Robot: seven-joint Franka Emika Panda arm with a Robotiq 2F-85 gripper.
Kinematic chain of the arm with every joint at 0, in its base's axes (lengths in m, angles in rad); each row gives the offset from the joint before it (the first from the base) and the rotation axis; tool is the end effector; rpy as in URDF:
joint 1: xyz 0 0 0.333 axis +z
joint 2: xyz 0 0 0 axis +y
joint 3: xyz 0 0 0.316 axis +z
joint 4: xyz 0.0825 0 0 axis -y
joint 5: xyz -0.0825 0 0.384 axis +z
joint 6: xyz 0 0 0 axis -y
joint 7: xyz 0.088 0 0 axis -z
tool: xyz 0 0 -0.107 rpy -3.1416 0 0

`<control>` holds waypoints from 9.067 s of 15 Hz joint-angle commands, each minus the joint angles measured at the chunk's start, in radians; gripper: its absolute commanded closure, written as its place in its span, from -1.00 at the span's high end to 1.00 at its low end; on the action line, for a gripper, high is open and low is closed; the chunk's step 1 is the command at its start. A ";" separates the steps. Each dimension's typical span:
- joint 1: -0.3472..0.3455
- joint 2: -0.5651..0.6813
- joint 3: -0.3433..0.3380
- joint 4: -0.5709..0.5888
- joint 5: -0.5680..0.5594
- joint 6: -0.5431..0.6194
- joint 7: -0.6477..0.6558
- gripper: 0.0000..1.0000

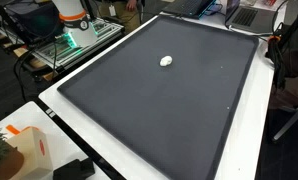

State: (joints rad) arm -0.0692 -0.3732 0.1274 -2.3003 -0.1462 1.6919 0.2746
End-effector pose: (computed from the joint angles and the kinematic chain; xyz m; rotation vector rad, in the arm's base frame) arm 0.4115 0.0131 0.4765 2.8882 -0.2832 -0.2996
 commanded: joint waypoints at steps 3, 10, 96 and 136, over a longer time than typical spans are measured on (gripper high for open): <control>0.022 0.002 -0.019 0.002 -0.006 -0.003 0.006 1.00; 0.022 0.002 -0.019 0.002 -0.006 -0.003 0.006 1.00; -0.116 0.433 0.216 -0.266 -0.111 1.261 0.134 1.00; 0.116 0.746 -0.090 0.408 0.157 0.417 0.044 1.00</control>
State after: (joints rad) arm 0.0242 0.3730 0.0620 -1.8936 0.0001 2.1112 0.3253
